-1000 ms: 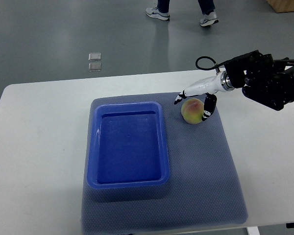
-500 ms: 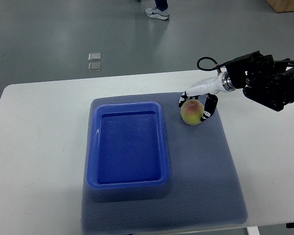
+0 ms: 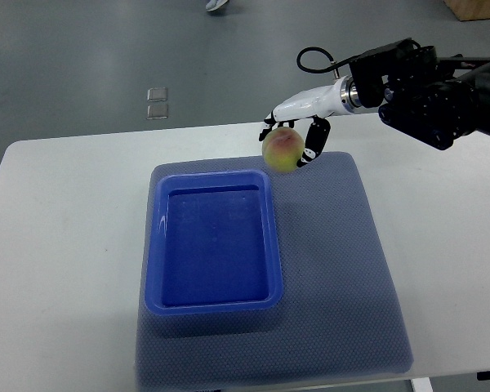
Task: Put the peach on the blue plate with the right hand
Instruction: 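Lift the peach with the right hand and carry it over the blue tray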
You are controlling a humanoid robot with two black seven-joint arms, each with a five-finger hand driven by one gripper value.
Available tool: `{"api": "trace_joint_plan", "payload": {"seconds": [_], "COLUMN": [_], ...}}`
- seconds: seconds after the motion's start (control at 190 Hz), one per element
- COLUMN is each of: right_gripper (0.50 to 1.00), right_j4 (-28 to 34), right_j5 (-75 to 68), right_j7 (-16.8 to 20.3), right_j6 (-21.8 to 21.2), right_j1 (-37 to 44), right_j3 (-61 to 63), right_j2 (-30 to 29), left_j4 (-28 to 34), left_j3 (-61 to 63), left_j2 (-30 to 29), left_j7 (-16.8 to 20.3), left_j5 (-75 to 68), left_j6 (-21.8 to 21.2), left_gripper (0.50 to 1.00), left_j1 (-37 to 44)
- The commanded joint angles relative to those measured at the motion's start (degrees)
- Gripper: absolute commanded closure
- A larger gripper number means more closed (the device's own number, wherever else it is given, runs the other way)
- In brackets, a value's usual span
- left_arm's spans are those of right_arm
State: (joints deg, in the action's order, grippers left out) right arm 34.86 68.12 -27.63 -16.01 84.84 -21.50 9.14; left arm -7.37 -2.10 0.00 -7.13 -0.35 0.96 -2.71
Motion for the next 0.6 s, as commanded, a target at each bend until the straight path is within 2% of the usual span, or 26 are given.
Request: {"api": "trace_joint_plan", "payload": {"seconds": [0.0, 0.037, 0.042, 0.179, 0.416, 0.595], "right_gripper": [0.789, 0.789, 0.785, 0.779, 0.769, 0.742], "right_j4": [-0.1, -0.1, 0.0, -0.1, -0.2, -0.4], "right_j5": [-0.1, -0.1, -0.1, 0.1, 0.3, 0.5], "right_j7": [-0.1, -0.1, -0.2, -0.3, -0.1, -0.1], "right_j6": [0.1, 0.1, 0.5, 0.5, 0.5, 0.6], "right_j1": [1.3, 1.3, 1.6, 1.6, 0.8, -2.2], "right_j3": [0.1, 0.1, 0.1, 1.1, 1.6, 1.2], "right_j2": [-2.9, -2.9, -4.8, -9.1, -9.1, -9.1], "left_j4": [0.0, 0.0, 0.0, 0.0, 0.0, 0.0], "left_j3": [0.0, 0.0, 0.0, 0.0, 0.0, 0.0], "left_j2": [0.0, 0.0, 0.0, 0.0, 0.0, 0.0], "left_j7": [0.0, 0.0, 0.0, 0.0, 0.0, 0.0], "left_j5": [0.0, 0.0, 0.0, 0.0, 0.0, 0.0], "left_j6": [0.0, 0.0, 0.0, 0.0, 0.0, 0.0], "left_gripper": [0.5, 0.5, 0.5, 0.5, 0.5, 0.5], "left_j1": [0.0, 0.0, -0.1, 0.0, 0.0, 0.0]}}
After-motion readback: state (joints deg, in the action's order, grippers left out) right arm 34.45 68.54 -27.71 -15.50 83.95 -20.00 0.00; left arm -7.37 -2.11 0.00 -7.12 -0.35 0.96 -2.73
